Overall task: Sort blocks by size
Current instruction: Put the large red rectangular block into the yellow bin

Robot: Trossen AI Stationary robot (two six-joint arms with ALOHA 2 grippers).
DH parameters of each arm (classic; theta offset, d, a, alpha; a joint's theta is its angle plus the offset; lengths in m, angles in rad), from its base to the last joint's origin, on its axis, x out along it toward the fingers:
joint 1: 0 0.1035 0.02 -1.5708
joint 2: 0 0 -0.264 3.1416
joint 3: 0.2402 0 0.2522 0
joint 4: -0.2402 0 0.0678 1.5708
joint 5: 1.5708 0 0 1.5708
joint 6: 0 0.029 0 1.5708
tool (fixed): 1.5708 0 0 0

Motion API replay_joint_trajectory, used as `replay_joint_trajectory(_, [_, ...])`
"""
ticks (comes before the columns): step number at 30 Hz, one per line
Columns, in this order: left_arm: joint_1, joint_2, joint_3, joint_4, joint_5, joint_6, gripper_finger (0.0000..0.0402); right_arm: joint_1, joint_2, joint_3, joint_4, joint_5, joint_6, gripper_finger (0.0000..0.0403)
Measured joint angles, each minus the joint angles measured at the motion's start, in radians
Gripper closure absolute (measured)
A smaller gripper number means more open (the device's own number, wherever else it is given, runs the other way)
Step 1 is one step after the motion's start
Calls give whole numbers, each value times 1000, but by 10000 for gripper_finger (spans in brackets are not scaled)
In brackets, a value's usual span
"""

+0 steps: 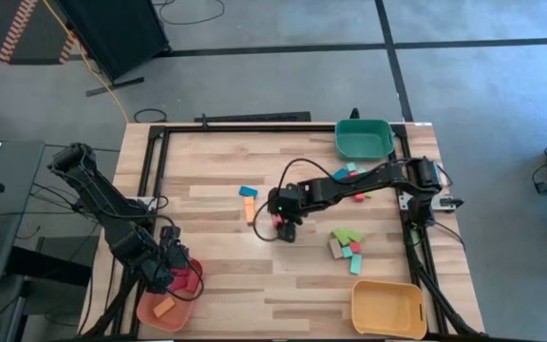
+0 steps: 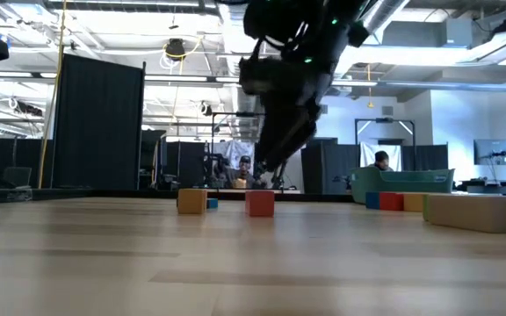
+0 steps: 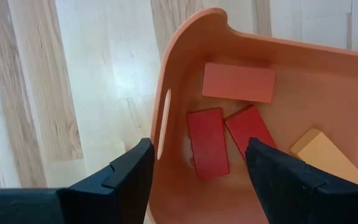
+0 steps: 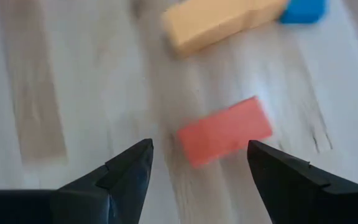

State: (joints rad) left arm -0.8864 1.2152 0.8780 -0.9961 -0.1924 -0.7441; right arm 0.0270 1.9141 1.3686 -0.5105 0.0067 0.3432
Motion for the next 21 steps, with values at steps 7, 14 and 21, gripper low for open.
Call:
replay_joint_trajectory(7, [0,0,0,1,0,-11,162,-16,5,0,42,1,268,113])
replay_joint_trajectory(14, [0,0,0,1,-1,-3,162,-25,22,1,62,4,377,113])
replay_joint_trajectory(21, [0,0,0,1,-4,-1,162,-30,41,-1,12,57,454,113])
